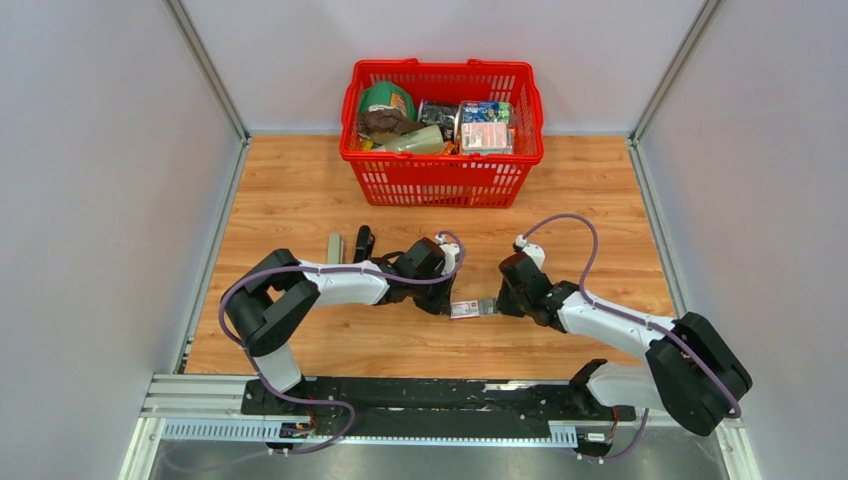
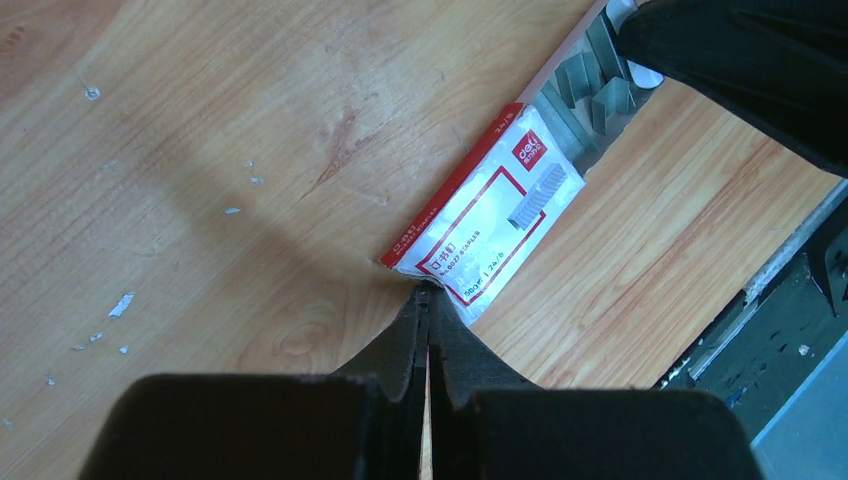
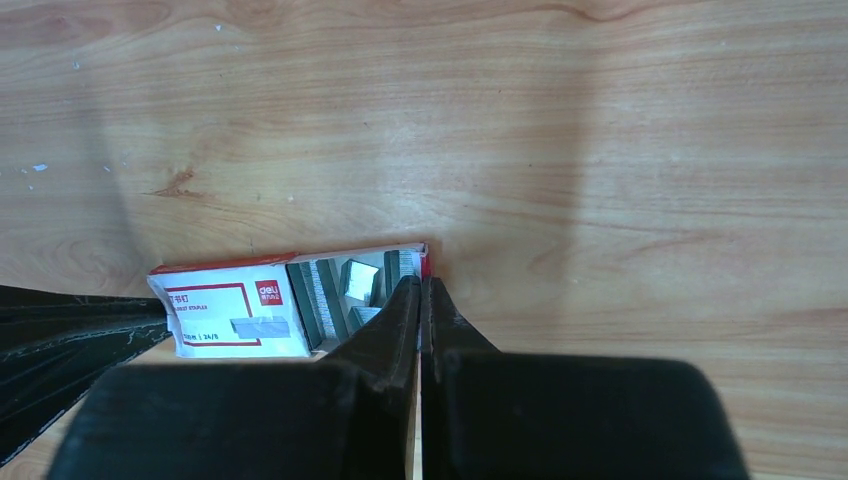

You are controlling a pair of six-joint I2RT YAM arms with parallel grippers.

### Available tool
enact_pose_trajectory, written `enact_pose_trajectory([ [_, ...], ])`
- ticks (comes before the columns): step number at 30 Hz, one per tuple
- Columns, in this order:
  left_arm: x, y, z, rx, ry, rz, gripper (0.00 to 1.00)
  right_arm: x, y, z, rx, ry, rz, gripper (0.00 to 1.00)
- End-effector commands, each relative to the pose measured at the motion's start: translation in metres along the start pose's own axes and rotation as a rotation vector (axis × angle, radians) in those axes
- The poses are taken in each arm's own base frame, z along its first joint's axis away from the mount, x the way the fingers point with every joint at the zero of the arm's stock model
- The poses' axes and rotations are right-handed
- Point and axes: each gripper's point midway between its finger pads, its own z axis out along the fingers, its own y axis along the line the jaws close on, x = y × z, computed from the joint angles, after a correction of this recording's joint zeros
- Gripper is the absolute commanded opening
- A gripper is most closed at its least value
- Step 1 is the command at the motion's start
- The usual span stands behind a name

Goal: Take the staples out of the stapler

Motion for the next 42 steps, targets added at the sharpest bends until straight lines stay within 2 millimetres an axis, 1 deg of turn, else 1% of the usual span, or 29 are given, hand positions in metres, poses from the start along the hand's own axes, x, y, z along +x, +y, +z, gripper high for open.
enact_pose_trajectory([
  [1, -0.009, -0.008, 0.003, 0.016, -0.016, 0.008, 0.00, 0.002, 0.007, 0.001, -0.006, 0.009, 0.004, 0.00],
  [22, -0.004, -0.009, 0.007, 0.025, -0.001, 0.014, 0.00, 0.014, 0.043, 0.011, -0.046, 0.039, -0.046, 0.00],
  [25, -0.004, -0.010, 0.006, 0.029, 0.000, 0.018, 0.00, 0.015, 0.043, 0.012, -0.040, 0.042, -0.050, 0.00],
  [29, -0.004, -0.010, 0.006, 0.029, 0.000, 0.020, 0.00, 0.011, 0.041, 0.010, -0.024, 0.028, -0.058, 0.00],
  [34, -0.004, -0.011, 0.007, 0.030, 0.005, 0.020, 0.00, 0.009, 0.046, 0.006, -0.042, 0.021, -0.061, 0.00],
  [42, -0.006, -0.012, 0.008, 0.028, 0.008, 0.032, 0.00, 0.019, 0.060, 0.010, -0.063, 0.046, -0.081, 0.00],
])
